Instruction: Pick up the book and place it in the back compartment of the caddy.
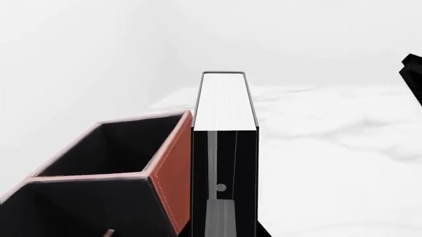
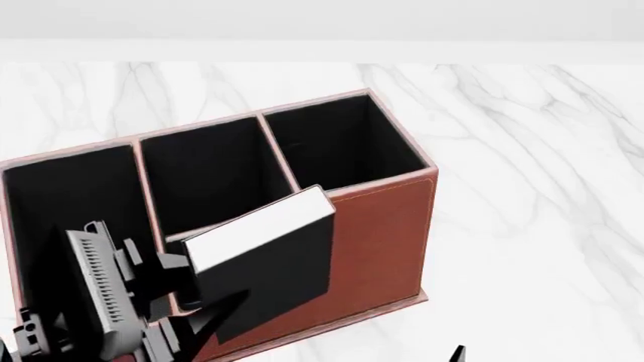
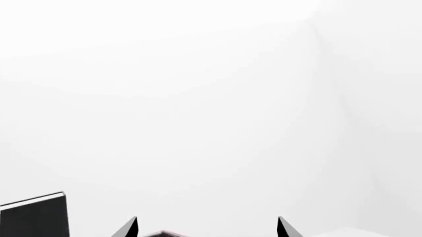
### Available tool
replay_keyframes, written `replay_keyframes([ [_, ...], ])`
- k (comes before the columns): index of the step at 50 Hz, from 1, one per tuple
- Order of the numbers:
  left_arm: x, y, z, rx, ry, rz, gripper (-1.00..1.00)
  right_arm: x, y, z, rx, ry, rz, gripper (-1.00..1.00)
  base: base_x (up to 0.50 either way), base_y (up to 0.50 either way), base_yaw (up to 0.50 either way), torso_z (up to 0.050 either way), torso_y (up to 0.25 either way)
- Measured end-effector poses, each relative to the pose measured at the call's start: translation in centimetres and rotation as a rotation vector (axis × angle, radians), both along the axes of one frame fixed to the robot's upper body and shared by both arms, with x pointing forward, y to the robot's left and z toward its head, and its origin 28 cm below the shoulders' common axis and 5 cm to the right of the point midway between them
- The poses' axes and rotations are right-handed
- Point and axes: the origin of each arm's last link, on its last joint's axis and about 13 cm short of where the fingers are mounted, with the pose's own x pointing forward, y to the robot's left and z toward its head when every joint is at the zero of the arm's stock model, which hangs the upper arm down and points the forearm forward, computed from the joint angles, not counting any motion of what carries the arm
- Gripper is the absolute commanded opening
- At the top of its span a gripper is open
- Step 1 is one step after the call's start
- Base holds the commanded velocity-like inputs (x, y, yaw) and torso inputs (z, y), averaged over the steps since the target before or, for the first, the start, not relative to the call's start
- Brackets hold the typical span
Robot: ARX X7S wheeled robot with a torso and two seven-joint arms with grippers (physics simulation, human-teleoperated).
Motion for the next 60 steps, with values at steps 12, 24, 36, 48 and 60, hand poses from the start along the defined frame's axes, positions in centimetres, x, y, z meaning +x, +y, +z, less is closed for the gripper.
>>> replay_keyframes([
  [12, 0.0, 0.1, 0.1, -0.025, -0.003, -0.006, -1.00, 0.0, 0.1, 0.0, -0.011, 0.004, -0.009, 1.00, 0.00, 0.00, 0.00, 0.000, 0.001],
  [24, 0.4, 0.3, 0.1, -0.020, 0.009, 0.037, -1.00, 0.0, 0.2, 0.0, -0.013, 0.007, -0.017, 1.00, 0.00, 0.00, 0.00, 0.001, 0.002],
  [36, 0.9, 0.9, 0.7, 0.046, 0.026, 0.051, -1.00, -0.1, 0.1, 0.0, -0.010, -0.002, -0.020, 1.00, 0.00, 0.00, 0.00, 0.000, 0.001],
  [48, 1.1, 1.8, 1.6, 0.093, 0.057, -0.037, -1.00, -0.1, 0.1, -0.1, -0.010, -0.004, -0.022, 1.00, 0.00, 0.00, 0.00, 0.000, 0.002],
  [60, 2.2, 3.1, 2.3, 0.116, 0.083, -0.095, -1.00, 0.1, 0.1, -0.1, -0.011, -0.001, -0.023, 1.00, 0.00, 0.00, 0.00, 0.000, 0.001],
])
